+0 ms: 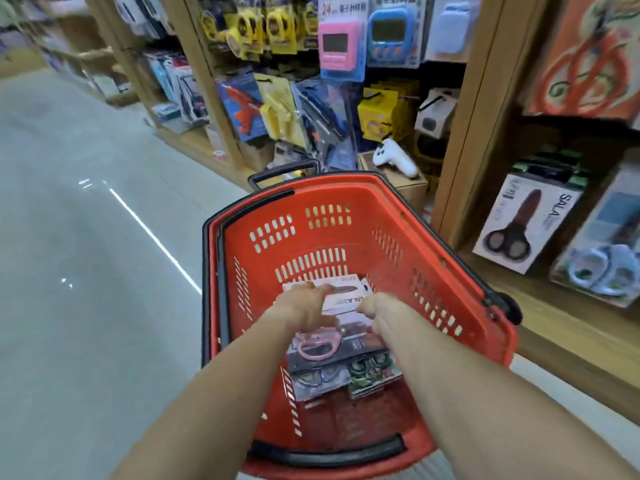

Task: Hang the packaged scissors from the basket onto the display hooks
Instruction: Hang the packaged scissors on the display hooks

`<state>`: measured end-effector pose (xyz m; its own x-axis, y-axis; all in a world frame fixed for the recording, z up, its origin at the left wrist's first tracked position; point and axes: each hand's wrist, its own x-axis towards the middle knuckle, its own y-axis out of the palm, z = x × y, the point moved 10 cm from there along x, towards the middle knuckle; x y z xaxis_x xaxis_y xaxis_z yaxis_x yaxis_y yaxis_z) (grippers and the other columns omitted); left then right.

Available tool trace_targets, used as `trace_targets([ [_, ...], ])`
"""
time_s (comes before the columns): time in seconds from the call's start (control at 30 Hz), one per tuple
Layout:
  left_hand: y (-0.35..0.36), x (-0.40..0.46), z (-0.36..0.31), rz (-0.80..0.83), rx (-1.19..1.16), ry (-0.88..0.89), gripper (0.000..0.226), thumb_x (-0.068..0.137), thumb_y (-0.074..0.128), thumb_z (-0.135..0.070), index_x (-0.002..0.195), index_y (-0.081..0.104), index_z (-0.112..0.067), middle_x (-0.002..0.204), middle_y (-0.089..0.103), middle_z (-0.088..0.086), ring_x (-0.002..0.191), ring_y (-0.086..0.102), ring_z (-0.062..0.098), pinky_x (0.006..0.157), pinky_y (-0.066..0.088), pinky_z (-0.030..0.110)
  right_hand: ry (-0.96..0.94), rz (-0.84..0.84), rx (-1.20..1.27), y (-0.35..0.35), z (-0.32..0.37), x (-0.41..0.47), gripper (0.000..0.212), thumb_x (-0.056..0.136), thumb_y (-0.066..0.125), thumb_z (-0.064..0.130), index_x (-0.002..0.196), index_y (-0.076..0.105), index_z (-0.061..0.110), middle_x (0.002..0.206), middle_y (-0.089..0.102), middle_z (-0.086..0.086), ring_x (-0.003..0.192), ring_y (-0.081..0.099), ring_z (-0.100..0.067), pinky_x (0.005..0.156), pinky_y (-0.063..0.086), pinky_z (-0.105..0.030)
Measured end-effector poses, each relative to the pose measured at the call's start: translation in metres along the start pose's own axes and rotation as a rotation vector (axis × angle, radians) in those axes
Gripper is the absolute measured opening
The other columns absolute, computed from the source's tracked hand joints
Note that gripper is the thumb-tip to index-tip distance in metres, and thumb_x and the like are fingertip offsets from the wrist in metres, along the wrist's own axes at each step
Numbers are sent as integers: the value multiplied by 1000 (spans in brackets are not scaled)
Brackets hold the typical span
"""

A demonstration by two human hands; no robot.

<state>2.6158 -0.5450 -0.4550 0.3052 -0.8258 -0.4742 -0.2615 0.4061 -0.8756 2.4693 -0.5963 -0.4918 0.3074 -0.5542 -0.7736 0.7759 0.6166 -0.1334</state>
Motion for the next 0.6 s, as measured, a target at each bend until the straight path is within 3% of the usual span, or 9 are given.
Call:
trace_targets([
  [0.1,33,11,-7,82,27,-4,85,96,67,-58,164,23,-35,163,38,14,149,38,36,116,42,53,139,30,212,25,-44,22,12,106,45,8,99,55,4,108,52,-17,90,57,-28,88,50,-46],
  [0.17,53,16,-7,104,12,-8,79,98,64,-54,164,23,-37,163,38,13,149,37,36,115,43,53,259,-45,354,34,-71,32,20,107,47,14,99,56,-1,97,52,-18,94,55,-30,93,47,-51],
  [0.23,67,20,0,108,-5,-26,75,99,62,-53,163,26,-37,163,37,11,149,35,34,116,42,53,220,-80,412,43,-79,50,25,105,48,11,86,59,-1,82,54,-16,78,56,-27,79,51,-43],
  [0.3,75,24,7,117,-1,-14,69,101,60,-51,161,32,-36,163,36,10,150,32,33,117,40,54,234,-122,455,52,-121,129,18,100,55,15,95,67,2,94,68,-19,78,66,-28,73,57,-41],
  [0.37,77,27,11,103,16,-2,61,103,57,-48,159,37,-35,160,37,9,149,31,32,117,40,54,311,-91,620,65,-145,170,27,91,66,17,114,74,5,102,76,-21,82,76,-37,74,62,-59],
  [0.4,76,28,11,94,18,6,58,103,56,-47,157,39,-35,159,38,8,148,32,31,116,41,54,321,-77,650,68,-140,154,28,91,69,15,115,74,3,92,78,-21,73,77,-38,65,62,-60],
  [0.43,75,30,13,87,9,7,55,103,56,-48,156,41,-36,158,40,8,147,32,30,115,42,53,319,-72,695,67,-122,118,20,94,68,12,106,73,-2,74,76,-20,57,74,-33,51,62,-50],
  [0.5,73,31,16,80,-26,-3,51,104,52,-52,152,45,-38,157,42,6,147,33,29,114,41,52,295,-118,654,54,-94,64,24,102,59,8,81,60,-2,42,60,-13,26,56,-22,23,41,-28],
  [0.6,66,30,20,75,-105,-22,43,108,40,-48,148,49,-36,153,45,8,146,34,31,115,39,53,279,-107,767,53,-86,59,31,105,58,10,76,54,1,34,54,-10,19,47,-21,17,30,-27],
])
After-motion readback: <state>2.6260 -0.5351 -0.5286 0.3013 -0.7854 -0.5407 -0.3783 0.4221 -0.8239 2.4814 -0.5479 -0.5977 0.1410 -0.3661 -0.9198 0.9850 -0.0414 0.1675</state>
